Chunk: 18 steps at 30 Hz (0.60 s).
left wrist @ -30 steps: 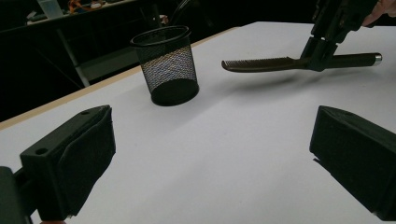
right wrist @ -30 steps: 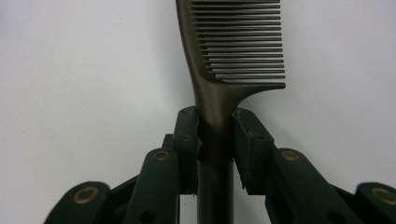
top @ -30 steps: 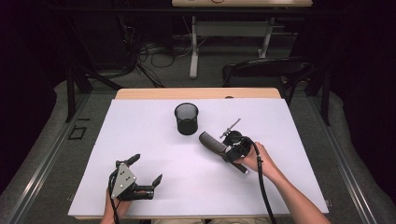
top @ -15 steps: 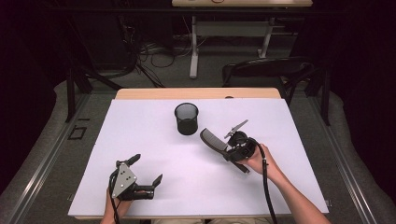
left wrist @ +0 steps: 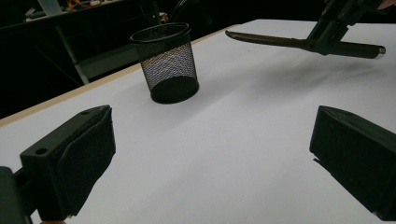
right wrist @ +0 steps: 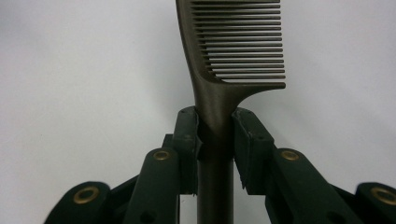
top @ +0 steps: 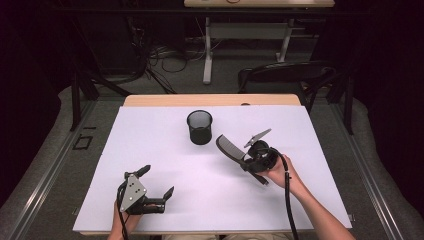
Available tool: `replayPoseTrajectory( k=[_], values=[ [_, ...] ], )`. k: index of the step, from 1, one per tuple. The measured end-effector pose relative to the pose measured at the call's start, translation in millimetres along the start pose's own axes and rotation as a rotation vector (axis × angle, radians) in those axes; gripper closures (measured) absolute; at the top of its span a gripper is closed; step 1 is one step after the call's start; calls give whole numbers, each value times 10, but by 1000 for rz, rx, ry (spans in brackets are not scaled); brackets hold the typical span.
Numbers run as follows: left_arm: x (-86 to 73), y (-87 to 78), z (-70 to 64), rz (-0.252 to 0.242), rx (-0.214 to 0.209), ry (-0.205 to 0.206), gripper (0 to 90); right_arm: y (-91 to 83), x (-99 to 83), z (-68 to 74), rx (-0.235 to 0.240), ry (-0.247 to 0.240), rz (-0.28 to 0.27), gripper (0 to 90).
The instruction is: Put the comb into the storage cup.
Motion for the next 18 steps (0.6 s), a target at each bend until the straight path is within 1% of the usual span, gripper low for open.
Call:
replayPoseTrajectory(
  k=[1, 2, 3, 5, 6, 8, 10, 12, 18],
  values=[
    [0, 2, -3, 1, -1, 0, 1, -16, 8, 4, 2, 4, -19, 726],
    [0, 4, -5, -1, -3, -2, 1, -16, 8, 4, 2, 4, -19, 726],
    [1, 4, -6, -1, -3, -1, 1, -32, 10, 4, 1, 2, -32, 725],
    [0, 3, -2, -1, -4, 1, 1, -37, 10, 7, 1, 4, -37, 725],
    [0, 4, -3, -1, -4, -3, 1, -40, 12, 5, 3, -2, -44, 726],
    [-2, 3, -2, -1, -4, -4, 1, -46, 11, 9, 9, 3, -52, 725],
    [-1, 3, -4, 0, -4, -2, 1, -48, 15, 12, 14, -1, -68, 726],
    [0, 2, -5, 0, -4, -2, 1, -50, 18, 11, 12, -11, -76, 726],
    [-1, 0, -4, -1, -6, -3, 1, -68, 26, 15, 9, -6, -96, 726]
  ],
)
Point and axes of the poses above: each handheld gripper's, and its own axes: y roughly forward along the jaws, x roughly out of its top, z roughly to its left, the point moved 6 cm from there along y, roughly forward along the jaws, and after that the axes turned 8 degrees about y, right-handed, at the moved point
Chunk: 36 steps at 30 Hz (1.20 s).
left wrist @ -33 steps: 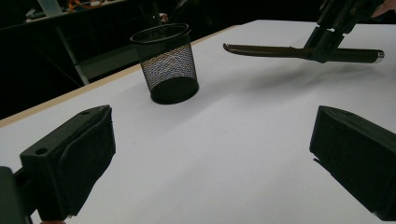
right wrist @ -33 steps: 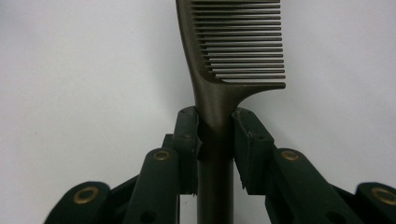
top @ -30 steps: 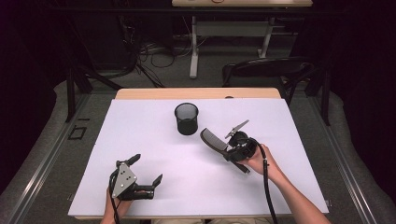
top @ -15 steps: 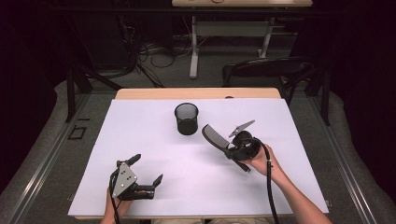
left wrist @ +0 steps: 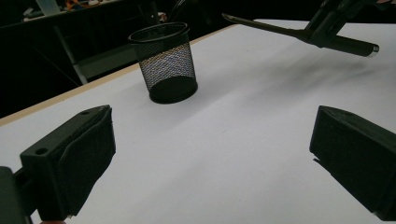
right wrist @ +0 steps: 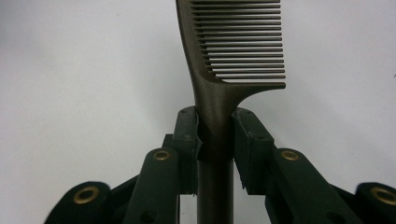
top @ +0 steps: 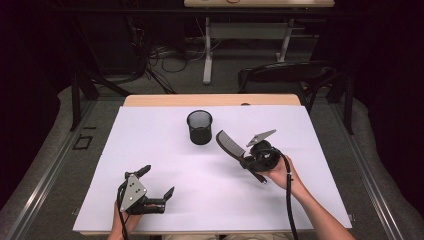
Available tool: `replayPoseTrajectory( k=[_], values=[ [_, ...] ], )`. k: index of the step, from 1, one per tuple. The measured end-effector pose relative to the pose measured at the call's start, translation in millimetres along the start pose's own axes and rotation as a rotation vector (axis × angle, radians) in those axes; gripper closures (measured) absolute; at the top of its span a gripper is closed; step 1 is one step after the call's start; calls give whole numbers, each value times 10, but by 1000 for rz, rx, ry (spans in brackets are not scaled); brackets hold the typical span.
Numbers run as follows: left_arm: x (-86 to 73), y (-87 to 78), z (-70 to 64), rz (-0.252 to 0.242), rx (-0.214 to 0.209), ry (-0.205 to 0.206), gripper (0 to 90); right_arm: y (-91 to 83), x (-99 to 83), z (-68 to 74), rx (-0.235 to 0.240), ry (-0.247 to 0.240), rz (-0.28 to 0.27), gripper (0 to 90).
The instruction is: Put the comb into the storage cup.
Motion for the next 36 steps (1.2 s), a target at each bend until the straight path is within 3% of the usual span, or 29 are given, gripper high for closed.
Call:
replayPoseTrajectory(
  k=[15, 36],
  values=[
    [6, -17, 6, -7, 6, -1, 1, -65, 48, 10, 1, -24, -100, 726],
    [6, -20, 4, -8, 5, -3, 1, -83, 84, 32, -11, -23, -183, 726]
  ],
)
Point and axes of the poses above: each handheld gripper's, and its own axes: y roughly forward along the jaws, x roughly out of its top, z roughly to its left, the point moved 6 cm from there along y, roughly forward along the jaws, and after that the axes turned 8 degrees about y, right-handed, at the moved point
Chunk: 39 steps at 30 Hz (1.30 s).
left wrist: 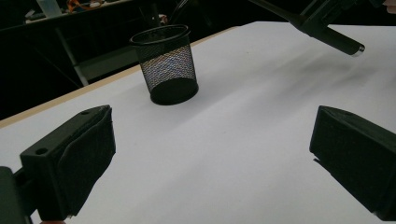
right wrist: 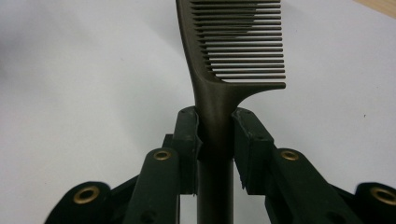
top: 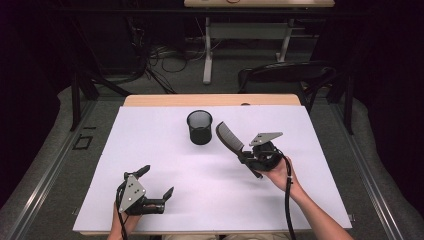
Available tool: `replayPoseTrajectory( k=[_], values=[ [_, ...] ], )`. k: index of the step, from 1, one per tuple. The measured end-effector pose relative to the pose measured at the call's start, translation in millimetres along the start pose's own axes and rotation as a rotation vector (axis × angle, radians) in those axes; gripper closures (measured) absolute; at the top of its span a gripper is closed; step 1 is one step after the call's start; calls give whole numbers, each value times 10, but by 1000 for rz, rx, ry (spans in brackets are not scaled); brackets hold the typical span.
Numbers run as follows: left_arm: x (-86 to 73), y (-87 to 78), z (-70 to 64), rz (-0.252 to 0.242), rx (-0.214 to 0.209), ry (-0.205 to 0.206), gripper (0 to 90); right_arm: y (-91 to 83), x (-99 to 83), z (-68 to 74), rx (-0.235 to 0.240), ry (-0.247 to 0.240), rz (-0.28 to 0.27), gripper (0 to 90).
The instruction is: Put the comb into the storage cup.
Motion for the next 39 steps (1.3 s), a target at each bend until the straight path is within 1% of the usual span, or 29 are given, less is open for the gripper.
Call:
replayPoseTrajectory(
  k=[3, 4, 8, 14, 20, 22, 31, 39],
  values=[
    [3, -1, -1, -3, -1, 0, 1, -17, 16, 1, -4, -1, -19, 726],
    [2, 0, -2, -2, -2, 1, 1, -21, 18, 5, -3, 6, -23, 726],
    [3, 0, -3, -2, -3, 4, 1, -28, 23, 7, -2, 9, -30, 726],
    [0, 2, -5, 0, -5, 3, 1, -60, 53, 8, -9, 6, -67, 726],
    [1, 2, -6, 0, -5, 3, 1, -71, 64, 15, -11, 0, -80, 727],
    [0, 5, -7, 0, -7, 4, 1, -78, 73, 18, -7, 6, -93, 726],
    [4, 10, -8, -1, -5, 5, 1, -109, 108, 33, -10, 5, -144, 727],
    [5, 14, -11, -1, -7, 6, 1, -116, 133, 51, -14, -6, -164, 727]
  ],
)
Point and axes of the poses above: each handheld gripper's, and its own axes: y roughly forward along the jaws, x roughly out of its top, z roughly to its left, the point moved 6 cm from there along y, roughly forward along the jaws, and after that the axes turned 8 degrees about y, right-handed, at the moved point
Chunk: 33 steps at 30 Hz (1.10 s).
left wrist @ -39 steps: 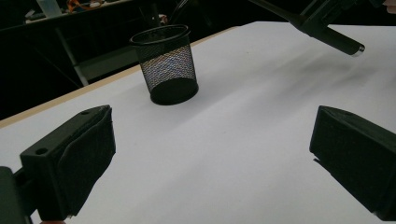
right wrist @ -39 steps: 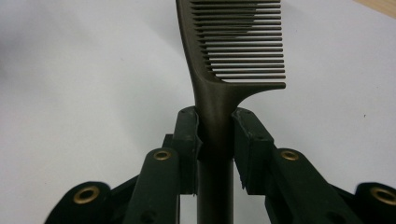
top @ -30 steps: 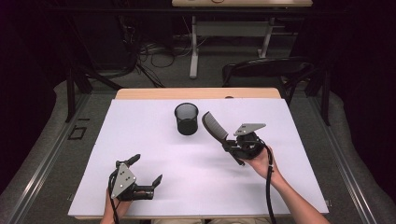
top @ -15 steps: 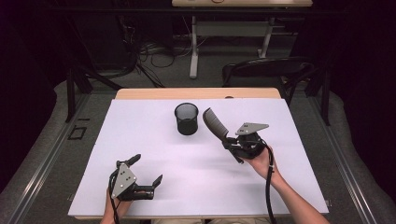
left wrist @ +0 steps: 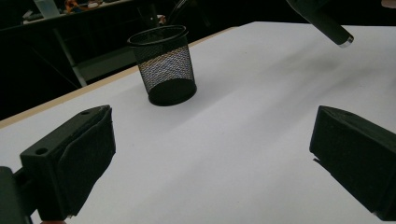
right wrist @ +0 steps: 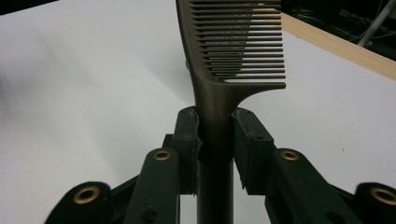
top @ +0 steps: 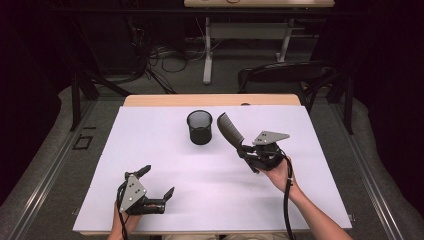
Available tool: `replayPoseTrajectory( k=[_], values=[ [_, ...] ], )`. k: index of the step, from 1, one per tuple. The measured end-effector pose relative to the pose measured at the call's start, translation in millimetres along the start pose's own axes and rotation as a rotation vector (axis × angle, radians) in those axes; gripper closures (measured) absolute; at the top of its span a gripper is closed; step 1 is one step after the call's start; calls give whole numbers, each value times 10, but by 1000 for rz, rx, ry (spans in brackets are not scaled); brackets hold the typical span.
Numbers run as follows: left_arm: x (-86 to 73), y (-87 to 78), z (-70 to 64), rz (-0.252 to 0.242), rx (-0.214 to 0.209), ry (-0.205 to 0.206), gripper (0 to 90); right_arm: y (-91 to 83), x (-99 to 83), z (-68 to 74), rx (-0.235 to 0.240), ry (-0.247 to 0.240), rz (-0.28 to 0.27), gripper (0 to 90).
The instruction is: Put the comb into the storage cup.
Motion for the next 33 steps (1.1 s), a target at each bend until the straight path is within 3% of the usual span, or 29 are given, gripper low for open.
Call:
replayPoseTrajectory(
  k=[33],
  values=[
    [6, 8, 8, -3, -2, -12, 2, 40, 125, 60, -9, -38, -109, 727]
  ],
)
Point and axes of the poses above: each handheld gripper's, and its own axes: y roughly forward along the jaws, x roughly out of its top, z roughly to its left, the point moved 6 cm from there along y, roughly forward along the jaws, and after that the axes turned 8 degrees about y, right-handed, at the moved point
